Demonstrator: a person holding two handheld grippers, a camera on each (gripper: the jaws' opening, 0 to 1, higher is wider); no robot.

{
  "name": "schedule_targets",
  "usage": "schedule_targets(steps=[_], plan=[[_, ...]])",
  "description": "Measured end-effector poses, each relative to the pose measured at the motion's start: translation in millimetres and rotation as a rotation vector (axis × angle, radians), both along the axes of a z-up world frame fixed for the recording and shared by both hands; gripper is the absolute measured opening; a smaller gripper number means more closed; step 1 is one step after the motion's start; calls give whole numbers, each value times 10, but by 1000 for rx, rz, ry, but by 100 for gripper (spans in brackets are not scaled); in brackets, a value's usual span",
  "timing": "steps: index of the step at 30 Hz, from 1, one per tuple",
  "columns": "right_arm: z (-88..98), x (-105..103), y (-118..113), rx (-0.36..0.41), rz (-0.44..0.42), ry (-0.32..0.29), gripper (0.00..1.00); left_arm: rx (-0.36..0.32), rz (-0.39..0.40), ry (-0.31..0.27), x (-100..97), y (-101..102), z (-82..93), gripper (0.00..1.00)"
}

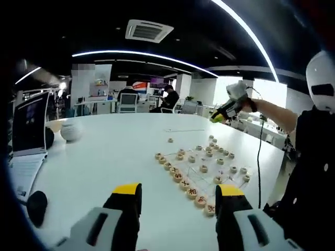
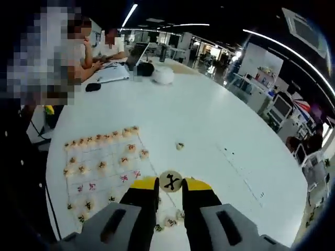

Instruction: Pick up the chess pieces one by one and place each piece onto its starting position on the chessboard, setting the pieces on their correct points until all the chess pieces are arranged in the starting layout

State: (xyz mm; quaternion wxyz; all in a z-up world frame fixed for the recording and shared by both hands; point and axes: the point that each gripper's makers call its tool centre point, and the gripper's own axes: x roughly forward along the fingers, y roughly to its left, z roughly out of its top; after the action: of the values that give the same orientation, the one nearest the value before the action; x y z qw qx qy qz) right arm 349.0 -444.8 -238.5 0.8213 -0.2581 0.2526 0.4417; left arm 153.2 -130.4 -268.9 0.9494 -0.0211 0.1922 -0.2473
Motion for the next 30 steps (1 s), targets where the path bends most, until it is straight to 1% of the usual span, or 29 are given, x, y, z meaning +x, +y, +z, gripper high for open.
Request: schedule_targets(steps=[1,3,4,6,7,13,16,19,22,25,27,28,30], plan=[[-1,-109,-118,21,-37,-3,19,1,-5,-1,15,-12,8,58],[-38,-362,-323,45,-79,-15,19,2,-14,-6,54,-40,25,58],[-64,-478,-421,67,-126,-18,19,2,-18,-7,66,-52,29,58],[-146,-742,-582,76,-168,-26,19,5,-31,-8,102,-91,33,57],[-163,-809,-639,85,-196,-32,19,6,-36,-7,118,-114,35,57],[-262,-1463,-932,217,-394,-53,19,17,-73,-6,162,-250,38,58],[-223,-1655,-1068,254,-471,-79,19,11,-78,-4,159,-281,36,58],[-156,-1725,-1109,272,-499,-96,19,10,-82,4,154,-304,13,58],[-141,-1695,-1061,259,-493,-104,19,17,-91,10,142,-325,-3,58],[-239,-1614,-952,230,-451,-70,19,16,-93,2,117,-327,27,58],[-364,-1563,-890,166,-413,-38,19,12,-86,-1,102,-304,37,58],[-416,-1523,-803,145,-382,-32,19,12,-77,-1,88,-284,33,58],[-514,-1498,-672,134,-340,20,19,13,-69,1,65,-256,20,58]])
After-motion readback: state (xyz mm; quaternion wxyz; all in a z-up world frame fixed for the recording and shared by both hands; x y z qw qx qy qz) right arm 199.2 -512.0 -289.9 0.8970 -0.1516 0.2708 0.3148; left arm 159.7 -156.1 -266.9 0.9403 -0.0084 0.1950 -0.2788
